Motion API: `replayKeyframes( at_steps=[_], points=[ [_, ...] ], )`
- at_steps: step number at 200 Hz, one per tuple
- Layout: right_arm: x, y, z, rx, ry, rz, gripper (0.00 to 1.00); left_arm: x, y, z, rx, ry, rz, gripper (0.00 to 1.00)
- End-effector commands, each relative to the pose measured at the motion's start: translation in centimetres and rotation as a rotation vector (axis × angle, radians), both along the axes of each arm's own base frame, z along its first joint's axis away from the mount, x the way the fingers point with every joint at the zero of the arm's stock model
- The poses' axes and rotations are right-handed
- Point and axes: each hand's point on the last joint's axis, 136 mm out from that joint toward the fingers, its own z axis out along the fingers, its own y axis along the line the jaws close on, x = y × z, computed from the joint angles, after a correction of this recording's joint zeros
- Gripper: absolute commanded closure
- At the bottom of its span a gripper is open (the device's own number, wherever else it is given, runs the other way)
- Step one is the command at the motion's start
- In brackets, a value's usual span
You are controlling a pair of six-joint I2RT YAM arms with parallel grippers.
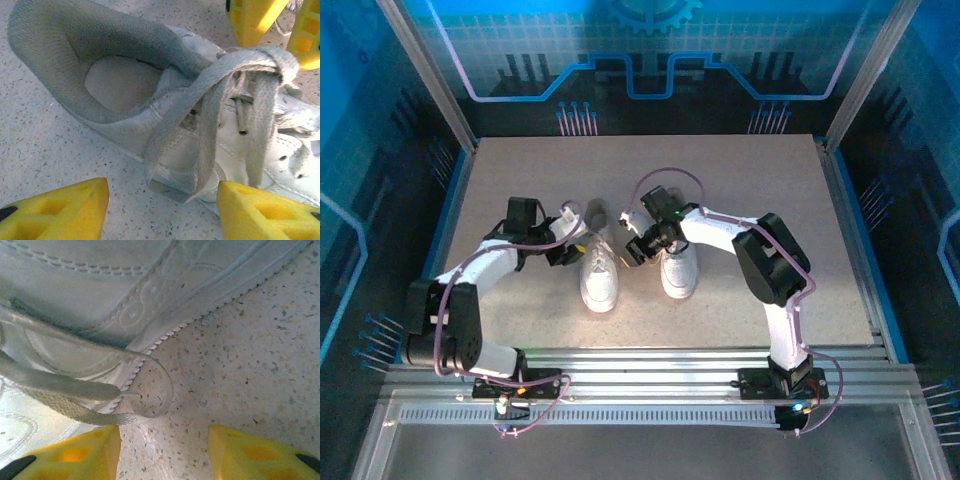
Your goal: Tie the shoes
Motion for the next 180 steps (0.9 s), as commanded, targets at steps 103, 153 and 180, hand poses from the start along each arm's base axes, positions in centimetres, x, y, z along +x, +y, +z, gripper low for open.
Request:
replayKeyframes(
  at_steps=[103, 153, 180],
  points=[
    [0.4, 0.2, -4.7, -0.073, -0.012, 0.001, 0.68, 2.0, -0.8, -1.3, -0.035, -0.018, -0.092, 0.35],
    [1.2, -0.3, -2.7, -0.056, -0.107, -0.035, 0.95, 1.3, -1.5, -1.3, -0.049, 0.023, -0.145, 0.54],
    [2.2, -1.5, -0.6, -0.079, -0.205, -0.082, 1.00, 1.1, -1.4, -0.6, -0.042, 0.022, -0.140, 0.93]
  ],
)
